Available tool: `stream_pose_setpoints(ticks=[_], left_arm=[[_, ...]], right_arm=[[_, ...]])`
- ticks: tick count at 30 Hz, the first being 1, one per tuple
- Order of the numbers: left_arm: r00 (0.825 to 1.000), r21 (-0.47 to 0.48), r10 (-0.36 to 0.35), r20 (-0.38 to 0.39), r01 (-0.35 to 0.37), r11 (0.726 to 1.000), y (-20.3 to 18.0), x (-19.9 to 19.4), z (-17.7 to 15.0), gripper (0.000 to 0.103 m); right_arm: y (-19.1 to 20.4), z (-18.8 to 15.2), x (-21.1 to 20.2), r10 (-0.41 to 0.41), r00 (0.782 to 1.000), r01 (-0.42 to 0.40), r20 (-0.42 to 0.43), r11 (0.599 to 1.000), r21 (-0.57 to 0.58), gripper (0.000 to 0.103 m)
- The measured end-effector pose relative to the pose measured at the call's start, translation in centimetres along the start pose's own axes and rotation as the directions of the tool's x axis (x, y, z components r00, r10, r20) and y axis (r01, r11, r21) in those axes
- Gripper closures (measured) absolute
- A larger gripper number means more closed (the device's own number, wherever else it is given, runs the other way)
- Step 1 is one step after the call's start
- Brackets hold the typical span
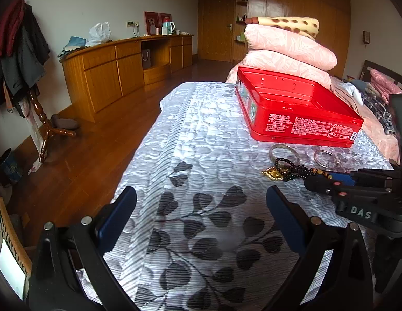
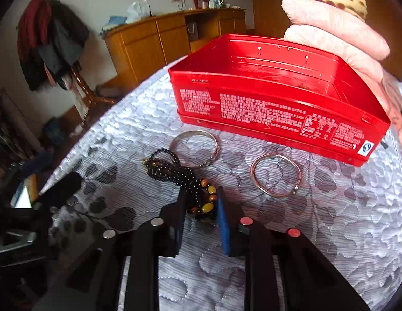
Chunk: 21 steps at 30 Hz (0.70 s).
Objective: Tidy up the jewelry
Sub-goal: 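Move the right tool to the black bead necklace and close on it, then grasp the gold pendant with the left tool while the right holds the necklace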
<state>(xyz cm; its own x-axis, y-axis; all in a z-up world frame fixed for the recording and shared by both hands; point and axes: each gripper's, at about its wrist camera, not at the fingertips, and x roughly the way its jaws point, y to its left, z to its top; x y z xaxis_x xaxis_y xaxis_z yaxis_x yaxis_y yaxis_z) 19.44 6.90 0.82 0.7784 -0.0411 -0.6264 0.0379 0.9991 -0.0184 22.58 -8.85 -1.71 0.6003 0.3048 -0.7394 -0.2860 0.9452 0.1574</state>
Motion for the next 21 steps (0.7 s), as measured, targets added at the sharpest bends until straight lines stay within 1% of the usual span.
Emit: stream_pose_setpoints(ticks=[7,11,13,14,15,18,21], left_arm=[[0.997,0.007,-0.067,-0.033,0.067,0.998,-1.9,1.2,1.1,0.006],[0.992,0.024,-0.097,-0.077,0.099,0.995,-3.7,2.3,1.5,0.007],[0.987,0.026,-0.112,-0.115,0.116,0.993,-4.4,3.1,1.7,0.017],[0.984,0.021,-0.117,-0.131,0.121,0.992,-4.6,3.4,1.7,0.03],[0.981,0.012,-0.12,-0.154,0.124,0.992,-4.8,4.0,1.7,0.034],[0.97,-0.013,-0.132,-0.206,0.132,0.991,-5.1,5.3,1.8,0.036],[0.968,-0.009,-0.124,-0.219,0.125,0.992,-5.5,5.9,1.9,0.036]], right_arm=[[-1.7,-1.2,-3.5,-0.014,0.998,0.012,0.058,0.999,0.041,0.083],[-3.5,-1.8,-5.1,-0.043,0.996,0.037,0.076,0.996,0.077,0.083],[-4.3,-2.0,-5.6,-0.048,0.995,0.04,0.082,0.995,0.095,0.083],[-4.4,-2.1,-5.7,-0.051,0.995,0.042,0.084,0.994,0.1,0.083],[-4.8,-2.3,-5.9,-0.052,0.995,0.042,0.086,0.993,0.107,0.083],[-5.4,-2.5,-5.8,-0.045,0.995,0.034,0.088,0.992,0.119,0.083],[-5.9,-2.7,-5.5,-0.038,0.996,0.027,0.083,0.991,0.131,0.083]])
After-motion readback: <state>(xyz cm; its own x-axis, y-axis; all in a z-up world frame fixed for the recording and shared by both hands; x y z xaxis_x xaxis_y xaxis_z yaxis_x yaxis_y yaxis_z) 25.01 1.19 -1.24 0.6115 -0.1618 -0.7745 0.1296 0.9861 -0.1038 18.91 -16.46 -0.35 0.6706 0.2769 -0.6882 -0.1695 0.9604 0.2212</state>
